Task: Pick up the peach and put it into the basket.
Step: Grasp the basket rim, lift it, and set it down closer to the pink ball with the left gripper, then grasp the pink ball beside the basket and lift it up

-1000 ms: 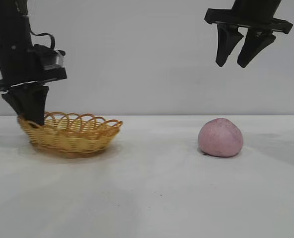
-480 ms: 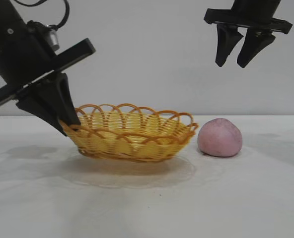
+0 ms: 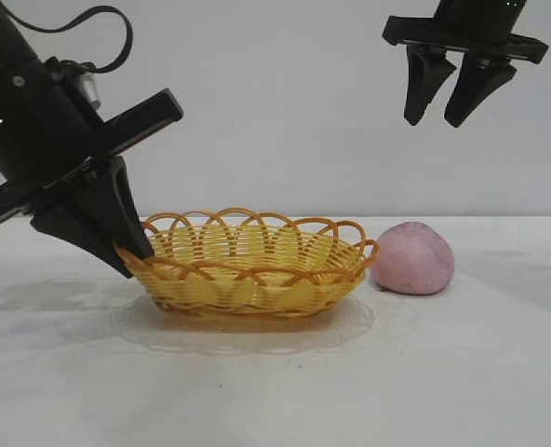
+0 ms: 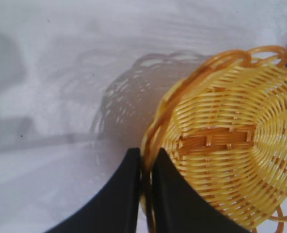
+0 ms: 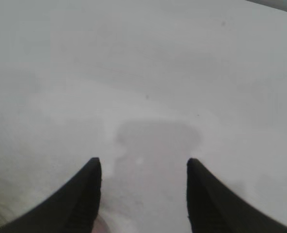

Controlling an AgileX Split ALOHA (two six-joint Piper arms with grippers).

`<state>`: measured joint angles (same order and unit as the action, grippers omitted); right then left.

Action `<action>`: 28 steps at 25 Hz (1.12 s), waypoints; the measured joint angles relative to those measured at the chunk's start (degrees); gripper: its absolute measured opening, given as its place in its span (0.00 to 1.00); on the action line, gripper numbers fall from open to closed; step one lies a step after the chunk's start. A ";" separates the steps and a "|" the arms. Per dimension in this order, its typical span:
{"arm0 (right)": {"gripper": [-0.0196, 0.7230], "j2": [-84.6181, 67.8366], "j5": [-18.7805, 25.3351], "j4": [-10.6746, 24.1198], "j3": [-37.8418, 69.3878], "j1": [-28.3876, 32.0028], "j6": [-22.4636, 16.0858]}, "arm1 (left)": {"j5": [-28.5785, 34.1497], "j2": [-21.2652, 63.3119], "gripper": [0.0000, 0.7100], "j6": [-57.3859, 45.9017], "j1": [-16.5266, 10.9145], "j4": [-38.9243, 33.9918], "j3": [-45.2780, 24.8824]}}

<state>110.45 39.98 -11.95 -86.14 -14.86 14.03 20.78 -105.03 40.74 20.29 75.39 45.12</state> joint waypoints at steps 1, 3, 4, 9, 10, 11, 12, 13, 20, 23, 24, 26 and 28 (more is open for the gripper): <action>0.48 0.00 0.00 0.00 0.00 0.00 0.00 | 0.22 0.00 0.16 0.14 0.00 0.33 0.00; 0.48 0.00 0.00 0.00 0.00 0.00 0.00 | 0.94 0.00 0.32 0.26 0.00 0.43 0.00; 0.48 0.00 0.00 0.00 0.00 0.00 0.00 | 1.65 0.00 0.42 0.26 0.00 0.43 0.00; 0.48 0.00 0.00 0.00 0.00 0.00 0.00 | 3.67 0.00 0.55 1.12 0.00 0.33 0.00; 0.48 0.00 0.00 0.00 0.00 0.00 0.00 | 4.23 0.35 0.60 1.63 0.00 0.19 0.00; 0.48 0.00 0.13 0.00 0.00 0.00 0.00 | 4.43 0.79 0.58 1.91 0.00 0.02 0.00; 0.48 0.00 0.12 0.00 0.00 0.00 0.00 | 4.58 1.56 0.58 2.14 0.00 -0.27 -0.10; 0.48 0.00 0.15 0.00 0.00 0.00 0.00 | 4.58 2.46 0.58 2.19 0.00 -1.01 -0.03; 0.48 0.00 0.25 0.00 0.00 0.00 0.00 | 6.10 7.89 0.58 -1.88 -9.43 -11.21 -0.03; 0.48 0.00 0.25 0.00 0.00 0.00 0.00 | 6.10 9.06 0.58 -0.67 -15.45 -16.76 0.80; 0.48 0.00 0.25 0.00 0.00 0.00 0.00 | 6.10 9.16 0.58 -0.96 -16.77 -21.19 1.81; 0.48 0.00 0.25 0.00 0.00 0.00 0.02 | 5.97 9.16 0.58 -6.57 -17.78 -33.42 3.93; 0.48 0.00 0.25 0.00 0.00 0.00 0.12 | 5.37 9.16 0.58 -16.89 -17.92 -47.65 4.69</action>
<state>110.45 40.23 -11.95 -86.14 -14.86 14.15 26.15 -95.87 23.85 2.37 27.73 49.81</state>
